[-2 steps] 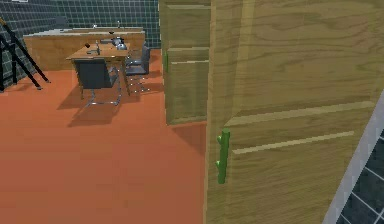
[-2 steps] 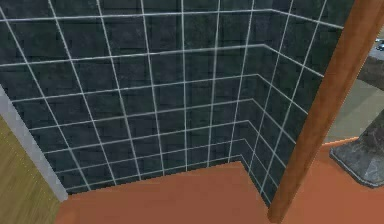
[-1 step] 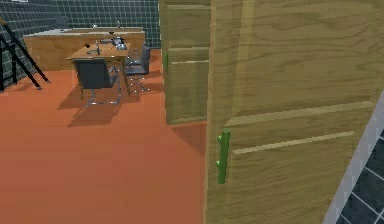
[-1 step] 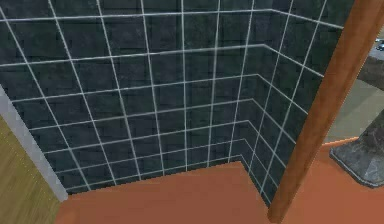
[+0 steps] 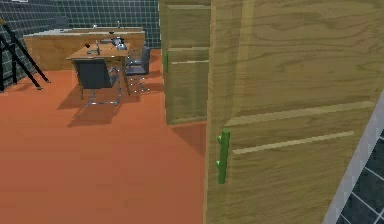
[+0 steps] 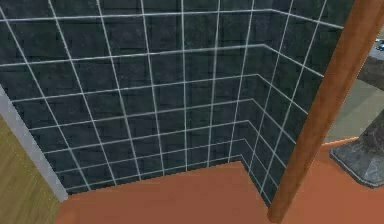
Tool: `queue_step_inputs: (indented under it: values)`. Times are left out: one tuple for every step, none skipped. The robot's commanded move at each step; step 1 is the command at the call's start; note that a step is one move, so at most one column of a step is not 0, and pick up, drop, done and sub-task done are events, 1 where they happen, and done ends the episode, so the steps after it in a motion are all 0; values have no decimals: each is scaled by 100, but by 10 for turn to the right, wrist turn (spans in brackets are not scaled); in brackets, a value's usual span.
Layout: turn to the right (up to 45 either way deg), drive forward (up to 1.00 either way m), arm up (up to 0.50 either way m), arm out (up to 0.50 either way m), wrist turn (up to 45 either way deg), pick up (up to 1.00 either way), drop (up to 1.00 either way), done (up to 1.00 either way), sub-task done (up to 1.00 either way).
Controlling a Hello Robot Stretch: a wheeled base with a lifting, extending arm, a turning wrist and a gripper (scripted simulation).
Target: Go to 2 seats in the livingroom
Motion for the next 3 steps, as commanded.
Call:
queue_step_inputs:
  values:
    - [-450,0,0,0,0,0,0,0,0]
    - [-240,0,0,0,0,0,0,0,0]
    - [450,0,0,0,0,0,0,0,0]
